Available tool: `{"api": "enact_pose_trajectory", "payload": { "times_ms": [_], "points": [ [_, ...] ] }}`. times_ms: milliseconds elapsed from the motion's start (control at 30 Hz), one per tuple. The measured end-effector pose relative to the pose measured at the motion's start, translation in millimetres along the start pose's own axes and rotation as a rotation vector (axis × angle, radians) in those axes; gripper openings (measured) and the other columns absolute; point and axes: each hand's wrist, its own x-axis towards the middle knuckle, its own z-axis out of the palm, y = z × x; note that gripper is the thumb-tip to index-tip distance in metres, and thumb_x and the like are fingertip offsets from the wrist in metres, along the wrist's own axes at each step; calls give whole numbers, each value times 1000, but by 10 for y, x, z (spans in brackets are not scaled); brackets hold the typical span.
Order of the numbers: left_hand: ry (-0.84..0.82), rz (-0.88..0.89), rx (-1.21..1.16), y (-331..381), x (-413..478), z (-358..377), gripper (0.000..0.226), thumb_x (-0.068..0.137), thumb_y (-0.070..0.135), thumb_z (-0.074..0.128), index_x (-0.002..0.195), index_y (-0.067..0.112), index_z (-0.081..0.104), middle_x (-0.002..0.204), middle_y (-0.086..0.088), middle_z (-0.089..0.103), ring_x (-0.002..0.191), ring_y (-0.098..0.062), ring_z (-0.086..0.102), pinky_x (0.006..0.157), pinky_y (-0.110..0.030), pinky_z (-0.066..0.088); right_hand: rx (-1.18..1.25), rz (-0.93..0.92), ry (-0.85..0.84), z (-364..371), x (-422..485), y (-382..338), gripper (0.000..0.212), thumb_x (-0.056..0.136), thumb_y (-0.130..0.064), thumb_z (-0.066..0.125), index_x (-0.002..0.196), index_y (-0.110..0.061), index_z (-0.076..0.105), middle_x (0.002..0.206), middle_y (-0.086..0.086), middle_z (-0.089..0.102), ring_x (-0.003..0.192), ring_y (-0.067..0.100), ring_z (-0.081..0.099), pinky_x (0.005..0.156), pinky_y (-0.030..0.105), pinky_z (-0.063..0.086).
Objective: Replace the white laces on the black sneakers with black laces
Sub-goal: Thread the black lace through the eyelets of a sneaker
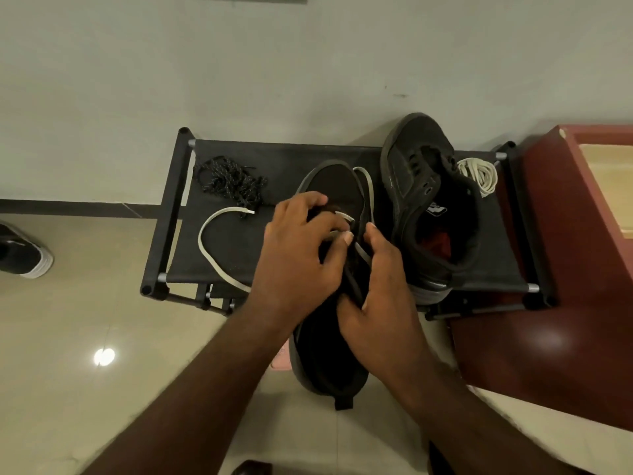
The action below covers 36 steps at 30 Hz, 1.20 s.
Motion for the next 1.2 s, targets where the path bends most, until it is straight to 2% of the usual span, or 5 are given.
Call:
{"api": "enact_pose_trajectory", "payload": {
  "times_ms": [200, 367, 600, 967, 1200],
  "points": [
    [-19, -75, -41, -66, 54, -14, 16, 92, 22, 60, 97, 10, 69, 120, -6, 60, 112, -18, 53, 92, -22, 41, 5, 38, -26, -26, 2, -39, 85, 84, -11, 65, 157, -18, 22, 139, -18, 30, 131, -8, 29, 105, 2, 19],
    [152, -523, -493, -32, 138, -147, 19, 104, 27, 47, 106, 14, 61, 101, 6, 67, 95, -2, 63, 82, -21, 51, 63, 84, -25, -36, 21, -55, 87, 84, -9, 66, 158, -18, 21, 149, -10, 34, 141, 5, 33, 117, 23, 29],
    [-87, -94, -50, -44, 36, -41, 15, 90, 29, 68, 99, 17, 68, 126, -4, 54, 119, -17, 46, 95, -22, 33, 1, 43, -14, -8, 14, -20, 85, 84, -11, 65, 157, -16, 22, 147, -7, 35, 128, -8, 27, 102, -2, 18],
    [163, -391, -342, 85, 79, -72, 23, 103, 31, 47, 99, 13, 62, 89, -1, 64, 76, -8, 57, 67, -19, 46, 23, 58, -26, -29, 23, -40, 86, 85, -12, 66, 157, -18, 21, 151, -7, 33, 136, -2, 30, 108, 8, 22],
    [-68, -123, -17, 21, 26, 17, 15, 92, 27, 63, 97, 14, 68, 130, -5, 54, 124, -22, 45, 102, -47, 40, -1, 32, -17, -19, 5, -47, 84, 86, -12, 67, 157, -15, 23, 150, -1, 35, 138, 6, 33, 112, 16, 27]
  ]
}}
